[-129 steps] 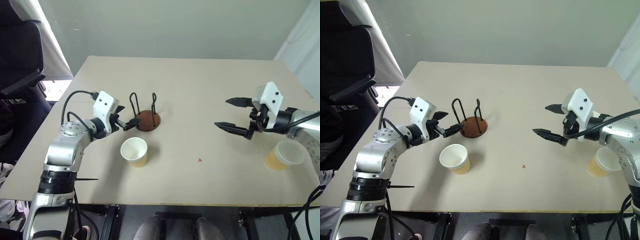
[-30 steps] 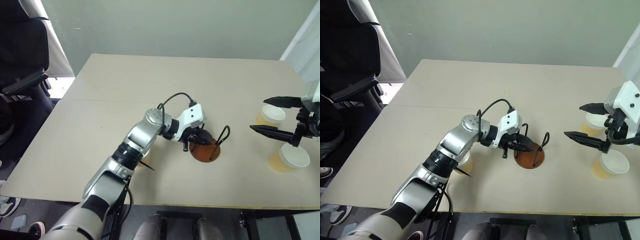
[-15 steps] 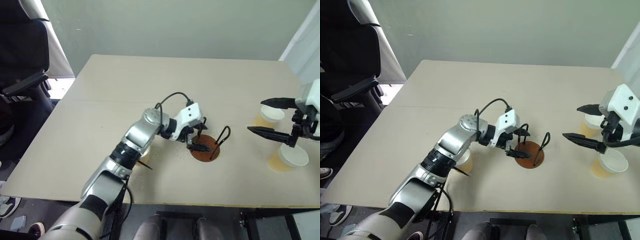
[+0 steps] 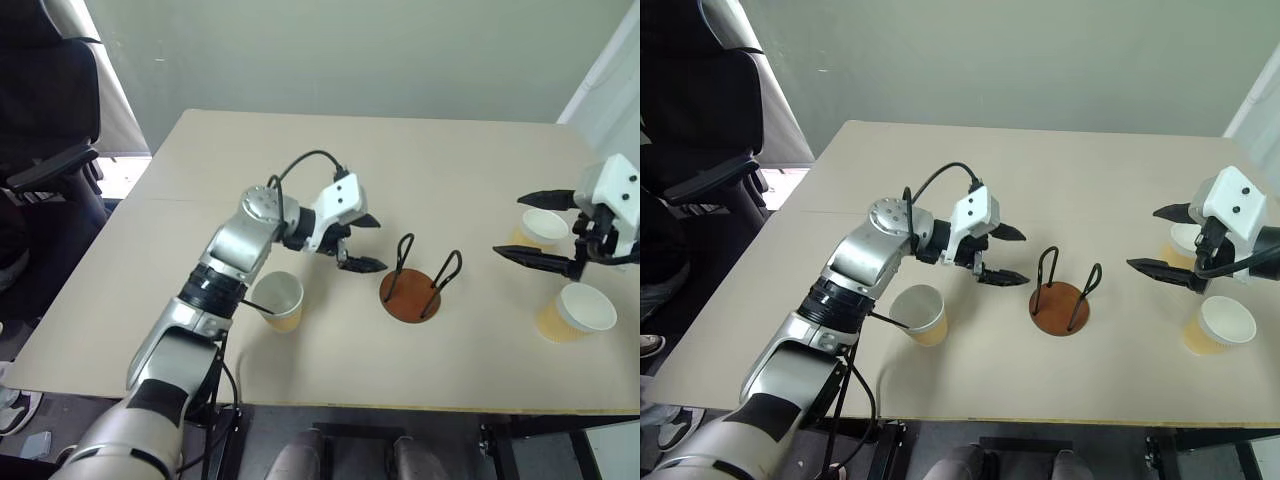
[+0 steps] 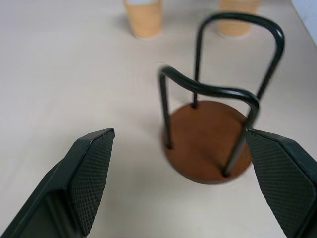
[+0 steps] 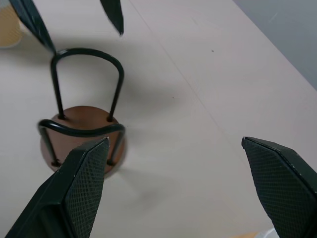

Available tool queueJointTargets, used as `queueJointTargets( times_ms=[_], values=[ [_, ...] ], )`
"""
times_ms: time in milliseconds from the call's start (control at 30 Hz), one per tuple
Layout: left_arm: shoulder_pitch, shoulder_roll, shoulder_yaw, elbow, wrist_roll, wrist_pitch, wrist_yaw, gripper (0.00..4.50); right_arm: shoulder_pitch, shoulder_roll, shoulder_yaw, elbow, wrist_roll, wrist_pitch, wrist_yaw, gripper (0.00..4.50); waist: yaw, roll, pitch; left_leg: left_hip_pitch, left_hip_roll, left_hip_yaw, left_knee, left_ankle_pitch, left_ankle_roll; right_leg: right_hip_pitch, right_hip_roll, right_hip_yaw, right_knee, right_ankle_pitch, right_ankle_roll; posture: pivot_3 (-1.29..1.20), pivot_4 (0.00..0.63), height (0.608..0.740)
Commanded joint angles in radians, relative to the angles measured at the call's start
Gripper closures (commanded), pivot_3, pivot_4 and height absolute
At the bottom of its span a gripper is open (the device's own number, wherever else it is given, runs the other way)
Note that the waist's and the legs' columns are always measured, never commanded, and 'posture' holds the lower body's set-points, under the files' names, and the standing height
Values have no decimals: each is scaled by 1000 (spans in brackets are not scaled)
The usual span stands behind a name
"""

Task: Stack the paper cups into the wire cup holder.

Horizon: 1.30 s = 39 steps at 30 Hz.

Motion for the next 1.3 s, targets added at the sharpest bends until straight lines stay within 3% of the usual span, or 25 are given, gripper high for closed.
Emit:
queueJointTargets(
  times_ms=[33, 433, 1067, 1167, 1300],
  values=[
    [-30, -2, 44, -2, -13, -13, 15, 11, -44, -20, 28, 40, -37, -31, 21, 102, -1, 0, 0, 0, 0, 0, 0, 0, 0, 0, 0, 0, 0, 0, 0, 0, 150, 740],
    [-65, 29, 111, -17, -44, -2, 10, 11, -210, -51, 260, 424, -362, -288, 80, 102, -1, 0, 0, -1, 0, 0, 0, 0, 0, -1, 0, 0, -1, 0, 0, 0, 150, 740],
    [-23, 62, 125, -122, -73, 51, 18, 11, -505, 116, 459, 1002, -680, -597, 116, 102, -3, 0, 0, -1, 0, -1, -1, -1, 0, -1, 0, -1, 0, 0, -1, 0, 150, 740],
    [-14, 67, 124, -136, -75, 59, 20, 0, -540, 133, 480, 1077, -721, -637, 107, 709, -3, 0, 0, -1, 0, -1, -1, -1, 0, -2, 0, 0, 0, 0, -1, 0, 150, 740],
    [-7, 75, 120, -145, -77, 62, 23, 0, -572, 144, 489, 1139, -750, -666, 114, 2078, -2, 0, 0, -2, 0, -1, -1, -1, 0, -2, 0, -1, 0, 1, -1, 0, 150, 740]
  ],
)
